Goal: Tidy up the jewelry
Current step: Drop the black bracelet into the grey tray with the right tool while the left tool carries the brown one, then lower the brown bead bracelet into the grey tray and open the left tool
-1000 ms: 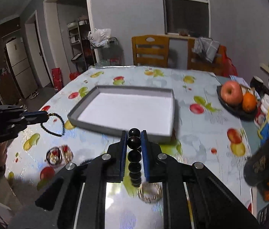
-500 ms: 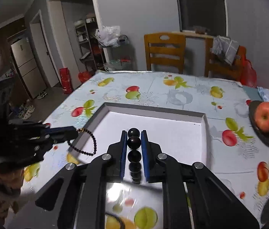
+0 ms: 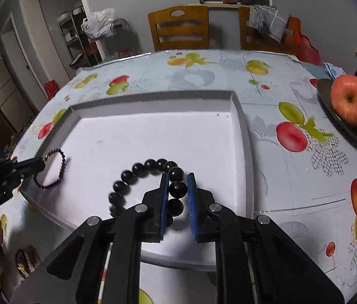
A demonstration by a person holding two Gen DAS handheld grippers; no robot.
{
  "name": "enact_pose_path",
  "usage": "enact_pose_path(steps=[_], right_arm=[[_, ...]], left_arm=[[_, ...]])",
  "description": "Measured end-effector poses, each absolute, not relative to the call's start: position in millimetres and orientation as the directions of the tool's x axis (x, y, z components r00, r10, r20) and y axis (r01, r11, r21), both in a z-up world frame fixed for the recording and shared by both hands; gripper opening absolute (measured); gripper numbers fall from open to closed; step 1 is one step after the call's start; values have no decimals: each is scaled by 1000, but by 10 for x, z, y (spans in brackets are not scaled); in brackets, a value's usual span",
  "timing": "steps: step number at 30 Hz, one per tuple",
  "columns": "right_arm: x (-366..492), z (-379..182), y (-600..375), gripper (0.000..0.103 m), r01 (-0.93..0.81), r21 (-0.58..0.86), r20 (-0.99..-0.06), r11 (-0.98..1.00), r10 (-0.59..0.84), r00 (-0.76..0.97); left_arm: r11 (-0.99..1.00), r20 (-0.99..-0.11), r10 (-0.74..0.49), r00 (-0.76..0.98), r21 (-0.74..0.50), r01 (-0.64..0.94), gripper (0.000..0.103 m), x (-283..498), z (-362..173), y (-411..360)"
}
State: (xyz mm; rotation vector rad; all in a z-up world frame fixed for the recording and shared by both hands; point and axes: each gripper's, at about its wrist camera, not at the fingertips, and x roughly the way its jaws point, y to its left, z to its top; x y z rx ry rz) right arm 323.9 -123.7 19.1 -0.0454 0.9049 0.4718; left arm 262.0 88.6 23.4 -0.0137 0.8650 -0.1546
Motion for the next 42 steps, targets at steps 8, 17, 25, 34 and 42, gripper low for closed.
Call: enact_pose_path(steps=[8,17,25,34,42], right_arm=[[3132,171,-1195,18,-430,53,-768,901,312,559],[3002,276,-1305,26,-425,82,-736,901,342,584],[2934,318,-1433,40,-397,94,-719,913,338,607],[2705,342,-1482,40,-411,113,-705,905,365,609],[2418,429,-1524,42,-437,113,-683,892,389,618]], left_arm=[[992,-770,-55,636,33,125,13,2629,92,837],[993,-767,-49,639,30,112,20,2592,95,899],[992,-762,-35,647,55,117,27,2554,73,861],[995,-759,-30,650,39,91,27,2450,82,1030],[997,-758,-40,651,9,71,27,2419,105,1142]])
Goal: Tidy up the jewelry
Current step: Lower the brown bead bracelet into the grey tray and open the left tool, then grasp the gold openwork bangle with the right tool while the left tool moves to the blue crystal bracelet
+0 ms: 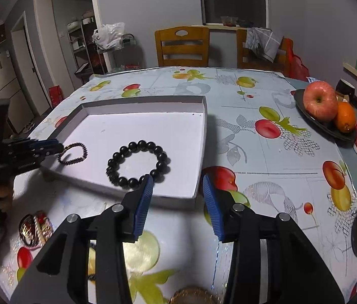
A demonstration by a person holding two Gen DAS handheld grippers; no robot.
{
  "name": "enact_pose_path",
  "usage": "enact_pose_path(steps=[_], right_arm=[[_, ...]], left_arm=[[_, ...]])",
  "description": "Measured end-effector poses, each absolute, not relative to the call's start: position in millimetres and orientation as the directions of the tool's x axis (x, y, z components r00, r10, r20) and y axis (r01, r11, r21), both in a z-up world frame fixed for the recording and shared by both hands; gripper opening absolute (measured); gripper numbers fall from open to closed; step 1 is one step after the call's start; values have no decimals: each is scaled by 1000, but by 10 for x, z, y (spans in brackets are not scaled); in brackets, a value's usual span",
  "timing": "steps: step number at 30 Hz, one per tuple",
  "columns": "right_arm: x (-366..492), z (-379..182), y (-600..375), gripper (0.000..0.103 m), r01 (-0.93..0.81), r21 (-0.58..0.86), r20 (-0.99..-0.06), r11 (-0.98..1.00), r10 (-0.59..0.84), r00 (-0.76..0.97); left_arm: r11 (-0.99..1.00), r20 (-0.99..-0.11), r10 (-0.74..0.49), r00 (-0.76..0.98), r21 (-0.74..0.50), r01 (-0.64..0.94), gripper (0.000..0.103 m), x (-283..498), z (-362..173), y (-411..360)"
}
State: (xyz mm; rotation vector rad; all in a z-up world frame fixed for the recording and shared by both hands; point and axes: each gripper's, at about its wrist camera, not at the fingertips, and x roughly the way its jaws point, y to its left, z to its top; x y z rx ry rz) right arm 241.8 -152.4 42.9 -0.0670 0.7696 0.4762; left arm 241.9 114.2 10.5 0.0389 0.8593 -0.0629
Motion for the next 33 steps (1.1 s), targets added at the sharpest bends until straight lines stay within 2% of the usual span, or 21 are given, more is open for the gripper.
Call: enact_pose_path(steps=[3,6,8,20,25,33], right_arm=[[2346,455,-1527,43,-446,106,-675,889,394,624],[2273,494,-1541,51,-454,106,-660,885,404,633],[2211,514,-1546,51,-459,101,-653,882,407,638],[1865,466,-1792,51,-459,93,-657,883,401,638],[1725,389,-1982,52,-442,91,-672,892,383,634],[1544,196,-2228,52,-427,96,-705,899,364,608]], left_arm=[[997,-753,-63,655,-16,78,32,2364,134,1128],[996,-735,-71,674,-16,87,44,2244,201,1072],[995,-713,-83,696,-21,97,52,2116,283,1029],[970,-684,-200,702,-37,240,53,1422,407,526],[946,-691,-259,675,-42,320,53,1325,386,188],[925,-718,-277,638,-21,378,53,1310,258,-214]])
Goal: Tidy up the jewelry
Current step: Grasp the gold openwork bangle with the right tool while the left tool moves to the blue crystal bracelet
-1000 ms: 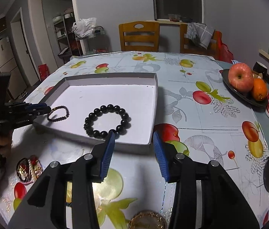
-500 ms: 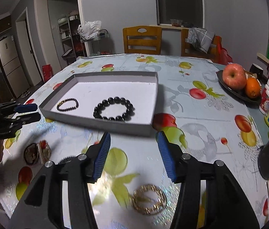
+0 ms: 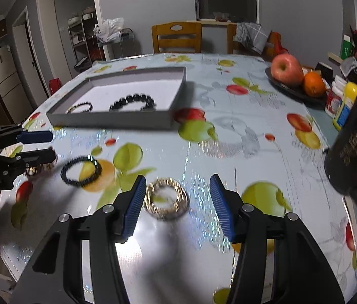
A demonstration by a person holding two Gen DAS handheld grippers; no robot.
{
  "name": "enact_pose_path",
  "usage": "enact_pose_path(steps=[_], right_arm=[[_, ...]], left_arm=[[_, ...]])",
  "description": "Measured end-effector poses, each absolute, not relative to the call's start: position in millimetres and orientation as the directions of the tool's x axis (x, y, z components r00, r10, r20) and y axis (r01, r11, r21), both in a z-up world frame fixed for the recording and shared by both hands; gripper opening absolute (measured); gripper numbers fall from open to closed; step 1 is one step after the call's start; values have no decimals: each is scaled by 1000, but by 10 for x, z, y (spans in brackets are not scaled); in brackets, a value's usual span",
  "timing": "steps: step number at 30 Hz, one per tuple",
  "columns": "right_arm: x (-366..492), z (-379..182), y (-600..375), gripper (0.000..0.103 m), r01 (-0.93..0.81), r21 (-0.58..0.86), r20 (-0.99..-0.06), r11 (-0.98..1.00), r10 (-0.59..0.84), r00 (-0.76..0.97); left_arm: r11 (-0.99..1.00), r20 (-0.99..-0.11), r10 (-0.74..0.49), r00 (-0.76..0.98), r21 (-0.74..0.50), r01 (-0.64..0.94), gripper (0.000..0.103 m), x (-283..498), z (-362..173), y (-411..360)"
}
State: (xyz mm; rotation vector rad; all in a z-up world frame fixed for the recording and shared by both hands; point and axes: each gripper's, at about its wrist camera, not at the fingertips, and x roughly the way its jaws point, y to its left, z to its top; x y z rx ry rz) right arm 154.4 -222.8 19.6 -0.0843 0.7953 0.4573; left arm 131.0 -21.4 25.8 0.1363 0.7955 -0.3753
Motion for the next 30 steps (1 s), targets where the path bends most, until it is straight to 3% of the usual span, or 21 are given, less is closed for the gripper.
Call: enact_pose_path(steps=[4,7,26,30], right_arm=[[1530,111,-2241,53,-440,93,-727,893,363,583],[1524,96,-2192,53,-458,90,-732,884,371,571],[1670,-8,-1982,54,-472,49,-784,880,327,527],[1662,-16,-1983,48,-472,60,-785,879,333,522]], left_arm=[[918,-739,-270,618,-4,397,54,1354,173,-367],[919,-747,-255,614,10,393,67,1393,123,-426],[922,-789,-237,566,1,388,68,1563,-77,-505],[920,-791,-235,565,8,393,67,1561,-84,-519]])
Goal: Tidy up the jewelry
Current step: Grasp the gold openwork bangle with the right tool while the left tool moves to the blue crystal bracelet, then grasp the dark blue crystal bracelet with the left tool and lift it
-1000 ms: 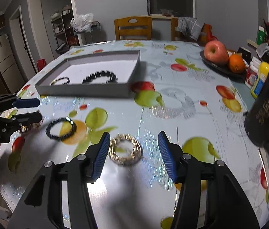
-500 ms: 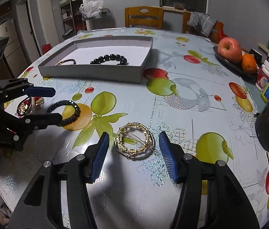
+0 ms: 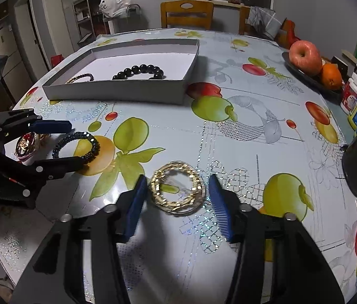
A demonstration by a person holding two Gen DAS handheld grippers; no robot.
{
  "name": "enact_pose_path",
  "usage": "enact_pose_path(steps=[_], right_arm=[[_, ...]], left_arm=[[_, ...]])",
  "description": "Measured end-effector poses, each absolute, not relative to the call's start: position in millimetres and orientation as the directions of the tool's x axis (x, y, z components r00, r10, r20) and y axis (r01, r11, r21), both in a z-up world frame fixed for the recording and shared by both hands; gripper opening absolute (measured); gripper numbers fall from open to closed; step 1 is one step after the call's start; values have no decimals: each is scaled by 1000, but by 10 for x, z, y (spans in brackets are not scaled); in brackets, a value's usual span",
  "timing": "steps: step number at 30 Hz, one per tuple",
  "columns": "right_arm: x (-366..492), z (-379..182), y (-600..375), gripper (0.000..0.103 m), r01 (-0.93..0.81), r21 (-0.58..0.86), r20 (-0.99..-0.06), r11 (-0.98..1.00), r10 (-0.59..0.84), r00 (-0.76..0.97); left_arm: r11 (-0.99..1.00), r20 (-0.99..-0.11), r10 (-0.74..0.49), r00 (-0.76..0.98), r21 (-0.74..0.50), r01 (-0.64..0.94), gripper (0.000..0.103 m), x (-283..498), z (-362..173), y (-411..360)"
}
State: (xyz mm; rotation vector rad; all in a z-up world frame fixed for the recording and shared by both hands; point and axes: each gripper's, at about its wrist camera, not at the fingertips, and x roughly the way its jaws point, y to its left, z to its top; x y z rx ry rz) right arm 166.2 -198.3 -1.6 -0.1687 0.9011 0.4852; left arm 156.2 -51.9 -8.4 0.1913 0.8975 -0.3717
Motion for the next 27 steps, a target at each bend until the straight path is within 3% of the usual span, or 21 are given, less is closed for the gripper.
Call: enact_pose_path(steps=[12,16,19,24,27], right_arm=[[1556,53,-1991,47,-489,80,-758,868,372,536],[1520,114,-2020,47,-491,92,-740,866,389,549],[1507,137,-2032,47,-495,94,-734,864,396,552],[1496,150,-2043,47,-492,96,-731,865,397,555],[1499,131,-2030,47,-495,94,-740,864,393,546]], left_arm=[[928,-770,-256,584,-27,371,67,1581,39,-389],[936,-793,-235,562,-29,351,53,1676,-44,-355],[935,-790,-201,579,21,353,50,1673,-75,-395],[918,-786,-223,577,30,395,11,1600,-60,-471],[919,-783,-241,573,6,395,8,1586,-61,-437]])
